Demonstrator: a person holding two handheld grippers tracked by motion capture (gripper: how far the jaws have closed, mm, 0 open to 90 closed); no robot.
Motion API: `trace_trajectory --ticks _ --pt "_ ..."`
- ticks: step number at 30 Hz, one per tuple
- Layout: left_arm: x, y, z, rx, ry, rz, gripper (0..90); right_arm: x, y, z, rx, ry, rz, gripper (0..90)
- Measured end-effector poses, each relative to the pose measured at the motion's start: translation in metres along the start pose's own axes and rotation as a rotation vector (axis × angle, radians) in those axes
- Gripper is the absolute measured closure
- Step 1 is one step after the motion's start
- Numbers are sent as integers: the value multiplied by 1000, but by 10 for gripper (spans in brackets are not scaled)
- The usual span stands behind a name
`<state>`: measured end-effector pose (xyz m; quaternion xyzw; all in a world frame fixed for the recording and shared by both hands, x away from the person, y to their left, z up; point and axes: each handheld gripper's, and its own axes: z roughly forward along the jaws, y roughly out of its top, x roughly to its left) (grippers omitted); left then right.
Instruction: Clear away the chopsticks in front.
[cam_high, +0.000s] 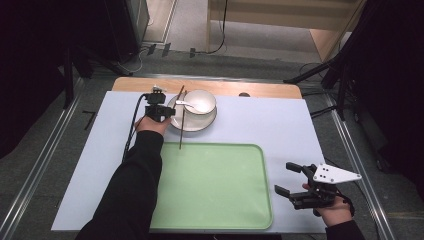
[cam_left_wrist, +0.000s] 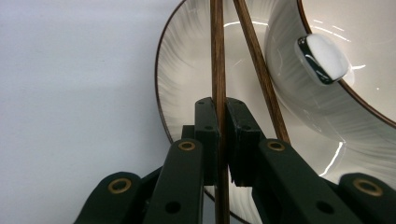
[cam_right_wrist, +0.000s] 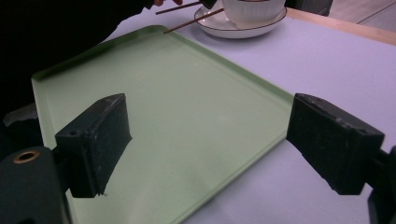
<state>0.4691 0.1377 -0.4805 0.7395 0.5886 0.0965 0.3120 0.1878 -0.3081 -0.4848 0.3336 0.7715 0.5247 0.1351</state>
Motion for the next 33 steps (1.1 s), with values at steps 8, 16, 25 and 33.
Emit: trace_trajectory --ticks 8,16,25,33 --pt "7 -5 -27 -6 -18 14 850 1 0 -1 -1 -1 -2 141" --pt "19 -14 -55 -23 -48 33 851 2 1 0 1 0 -4 141" --pt "19 -31 -85 -37 -86 75 850 1 1 1 5 -5 -6 141" --pt "14 -52 -100 -31 -114 110 850 2 1 1 2 -11 -6 141"
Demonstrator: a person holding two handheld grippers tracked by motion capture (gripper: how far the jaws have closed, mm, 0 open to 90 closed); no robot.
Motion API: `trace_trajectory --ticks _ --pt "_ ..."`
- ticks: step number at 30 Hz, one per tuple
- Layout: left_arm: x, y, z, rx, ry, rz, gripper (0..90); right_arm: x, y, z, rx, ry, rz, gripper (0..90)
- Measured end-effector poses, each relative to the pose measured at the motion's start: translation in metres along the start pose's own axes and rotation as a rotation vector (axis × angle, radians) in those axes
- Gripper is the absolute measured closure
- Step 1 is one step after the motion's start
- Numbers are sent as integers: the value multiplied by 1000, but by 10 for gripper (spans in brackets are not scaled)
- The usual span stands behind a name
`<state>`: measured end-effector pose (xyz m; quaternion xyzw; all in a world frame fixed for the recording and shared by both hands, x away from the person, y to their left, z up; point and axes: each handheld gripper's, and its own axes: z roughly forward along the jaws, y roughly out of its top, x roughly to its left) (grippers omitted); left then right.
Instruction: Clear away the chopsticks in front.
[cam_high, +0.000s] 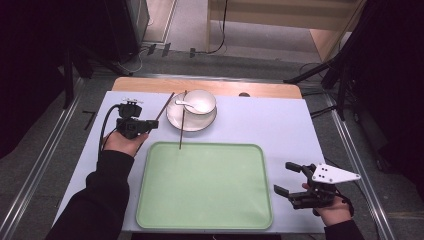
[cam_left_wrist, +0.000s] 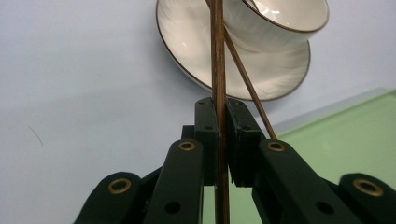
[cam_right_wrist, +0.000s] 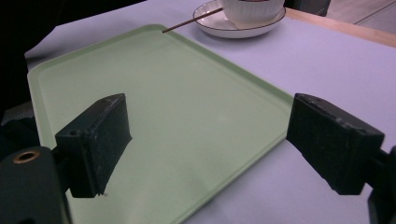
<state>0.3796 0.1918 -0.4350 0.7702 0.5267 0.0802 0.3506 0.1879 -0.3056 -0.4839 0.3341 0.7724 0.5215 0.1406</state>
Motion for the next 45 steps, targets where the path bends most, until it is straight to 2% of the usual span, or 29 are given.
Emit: trace_trajectory --ticks 8,11,15,26,28,33,38,45 --pt "-12 -18 -11 -4 -14 30 850 0 0 0 1 -1 0 141" --pt "-19 -31 -13 17 -27 52 850 0 0 -1 -1 -3 1 141" --pt "-24 -40 -16 10 -33 51 850 0 0 -1 -2 0 -2 141" --pt "-40 -61 -24 13 -87 61 851 1 1 0 -1 4 -7 141" --pt "-42 -64 -23 17 -109 59 851 1 1 0 -1 5 -7 141" --pt "-49 -72 -19 30 -118 69 851 1 2 0 -1 6 -9 141" --pt "-55 -81 -12 15 -134 73 852 1 2 1 1 5 -7 141" --pt "-61 -90 5 85 -152 68 852 1 2 1 0 7 -11 141"
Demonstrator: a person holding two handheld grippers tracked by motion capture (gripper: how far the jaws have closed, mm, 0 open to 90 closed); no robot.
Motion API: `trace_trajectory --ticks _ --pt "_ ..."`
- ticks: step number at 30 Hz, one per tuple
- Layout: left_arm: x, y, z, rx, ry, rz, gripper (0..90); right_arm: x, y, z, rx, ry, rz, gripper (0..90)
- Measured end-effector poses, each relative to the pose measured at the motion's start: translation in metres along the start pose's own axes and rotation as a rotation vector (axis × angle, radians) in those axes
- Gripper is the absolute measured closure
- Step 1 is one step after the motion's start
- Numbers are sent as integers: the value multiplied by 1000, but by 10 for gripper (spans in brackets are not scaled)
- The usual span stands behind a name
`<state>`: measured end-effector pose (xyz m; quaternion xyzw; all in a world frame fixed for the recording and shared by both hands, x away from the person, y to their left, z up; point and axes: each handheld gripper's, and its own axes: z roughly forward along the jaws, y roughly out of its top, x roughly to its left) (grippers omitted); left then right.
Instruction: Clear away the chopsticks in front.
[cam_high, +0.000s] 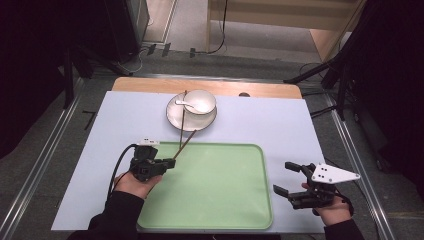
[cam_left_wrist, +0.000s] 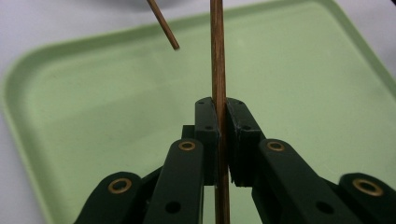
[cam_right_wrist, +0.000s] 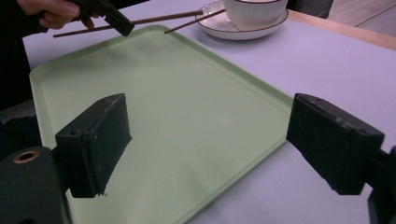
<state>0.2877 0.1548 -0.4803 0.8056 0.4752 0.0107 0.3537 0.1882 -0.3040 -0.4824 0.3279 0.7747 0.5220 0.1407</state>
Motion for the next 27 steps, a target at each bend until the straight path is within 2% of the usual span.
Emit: trace_trajectory --ticks 5,9,10,14,18,20,24,27 --pt "-3 -7 11 34 -17 17 852 0 0 0 2 2 3 141" --pt "-1 -14 22 88 -33 25 850 0 0 0 4 3 1 141" --pt "1 -16 24 101 -20 24 850 0 0 0 4 4 1 141" --pt "6 -17 25 99 -22 0 850 0 0 0 3 4 0 141" --pt "5 -18 22 104 -6 9 844 0 0 0 3 4 -1 141" --pt "4 -19 22 105 -5 11 811 0 0 0 3 4 0 141" --pt "0 -18 22 109 21 51 793 0 0 1 2 5 -1 141" --pt "1 -18 22 110 11 49 793 0 0 1 4 5 -4 141"
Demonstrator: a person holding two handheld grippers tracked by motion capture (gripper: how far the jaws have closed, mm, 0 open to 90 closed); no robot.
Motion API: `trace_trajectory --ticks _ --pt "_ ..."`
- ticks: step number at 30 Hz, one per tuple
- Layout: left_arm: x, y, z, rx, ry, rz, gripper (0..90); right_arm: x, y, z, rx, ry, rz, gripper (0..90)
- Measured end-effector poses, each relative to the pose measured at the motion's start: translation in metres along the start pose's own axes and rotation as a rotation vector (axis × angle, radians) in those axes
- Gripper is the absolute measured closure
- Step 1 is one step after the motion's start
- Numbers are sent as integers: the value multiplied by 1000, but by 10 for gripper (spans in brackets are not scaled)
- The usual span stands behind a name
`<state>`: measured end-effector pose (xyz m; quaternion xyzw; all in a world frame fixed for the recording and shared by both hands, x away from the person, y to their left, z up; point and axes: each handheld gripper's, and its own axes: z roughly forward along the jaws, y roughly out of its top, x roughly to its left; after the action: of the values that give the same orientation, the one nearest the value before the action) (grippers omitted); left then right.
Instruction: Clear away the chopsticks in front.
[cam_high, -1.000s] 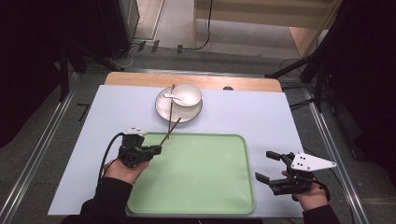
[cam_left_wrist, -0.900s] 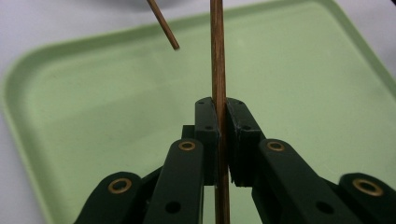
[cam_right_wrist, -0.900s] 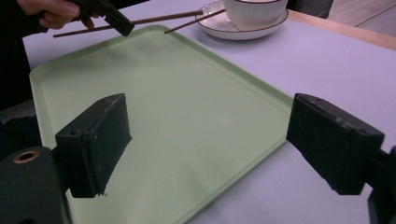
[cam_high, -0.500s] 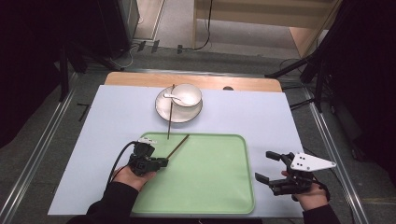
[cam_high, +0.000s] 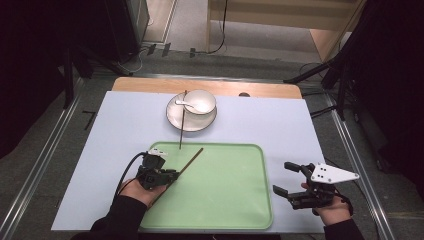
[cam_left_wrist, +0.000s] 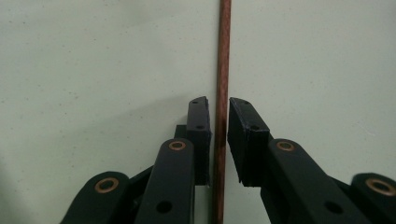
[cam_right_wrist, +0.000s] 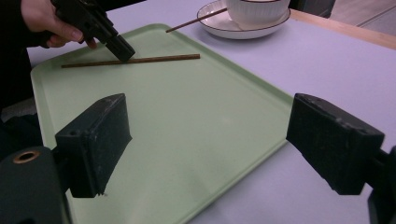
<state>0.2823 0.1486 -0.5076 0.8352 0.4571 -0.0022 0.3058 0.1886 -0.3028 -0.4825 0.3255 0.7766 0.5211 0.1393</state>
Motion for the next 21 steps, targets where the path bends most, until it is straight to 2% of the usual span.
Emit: trace_trajectory --ticks 5,11,15,17,21 --pt "3 2 0 5 -39 -6 749 0 0 0 -3 1 2 141" --pt "7 8 -7 -16 -38 11 586 0 0 0 -3 2 1 141" --pt "12 14 -13 -50 -75 20 450 0 0 0 1 2 0 141" --pt "13 17 -15 -54 -72 35 398 0 0 0 0 4 -1 141" --pt "16 26 -17 -64 -52 61 373 1 1 1 -2 11 -5 141"
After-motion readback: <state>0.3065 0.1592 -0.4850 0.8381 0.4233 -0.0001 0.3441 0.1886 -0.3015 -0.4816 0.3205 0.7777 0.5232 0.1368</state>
